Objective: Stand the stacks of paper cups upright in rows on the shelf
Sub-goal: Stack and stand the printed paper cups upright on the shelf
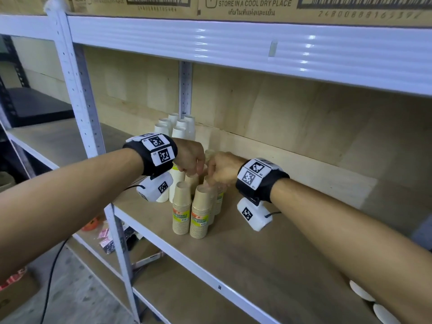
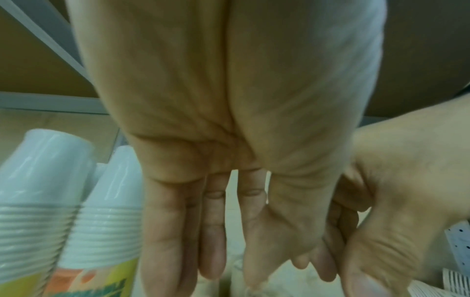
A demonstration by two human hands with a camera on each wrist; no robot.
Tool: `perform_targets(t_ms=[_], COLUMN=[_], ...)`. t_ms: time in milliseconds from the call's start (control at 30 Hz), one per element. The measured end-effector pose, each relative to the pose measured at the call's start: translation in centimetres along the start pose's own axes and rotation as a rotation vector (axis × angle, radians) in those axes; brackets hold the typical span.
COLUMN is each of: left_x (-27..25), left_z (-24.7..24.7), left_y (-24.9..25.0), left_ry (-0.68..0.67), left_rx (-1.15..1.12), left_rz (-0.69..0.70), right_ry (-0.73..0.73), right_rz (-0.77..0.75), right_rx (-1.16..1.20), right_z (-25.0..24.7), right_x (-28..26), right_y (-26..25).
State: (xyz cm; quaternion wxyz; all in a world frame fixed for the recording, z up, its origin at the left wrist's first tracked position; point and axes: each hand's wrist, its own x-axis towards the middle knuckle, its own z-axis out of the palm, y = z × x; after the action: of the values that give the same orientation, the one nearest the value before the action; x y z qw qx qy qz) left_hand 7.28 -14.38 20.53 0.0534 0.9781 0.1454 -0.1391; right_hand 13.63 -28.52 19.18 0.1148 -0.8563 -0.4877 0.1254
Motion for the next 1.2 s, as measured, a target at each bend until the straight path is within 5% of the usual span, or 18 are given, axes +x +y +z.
perform_targets(t_ms=[567, 867, 1200], left_x=[6.4, 8.2, 9.5], left_z=[-2.4, 1.9, 8.9], left_y=[15.6, 24.8, 32.0], left_ry=[0.104, 0.102, -0.002], left_rx=[-0.045, -0.085, -0.257], left_rz=[0.446, 0.693, 0.756], right_ry=[0.126, 0.131, 0.013], right_rz=[0.583, 0.804, 0.948], right_rx=[-0.084, -0.145, -0.098], right_z=[-6.9, -4.3, 1.3], right_x=[-11.8, -19.6, -27.3], right_y=[14.0, 19.4, 24.7])
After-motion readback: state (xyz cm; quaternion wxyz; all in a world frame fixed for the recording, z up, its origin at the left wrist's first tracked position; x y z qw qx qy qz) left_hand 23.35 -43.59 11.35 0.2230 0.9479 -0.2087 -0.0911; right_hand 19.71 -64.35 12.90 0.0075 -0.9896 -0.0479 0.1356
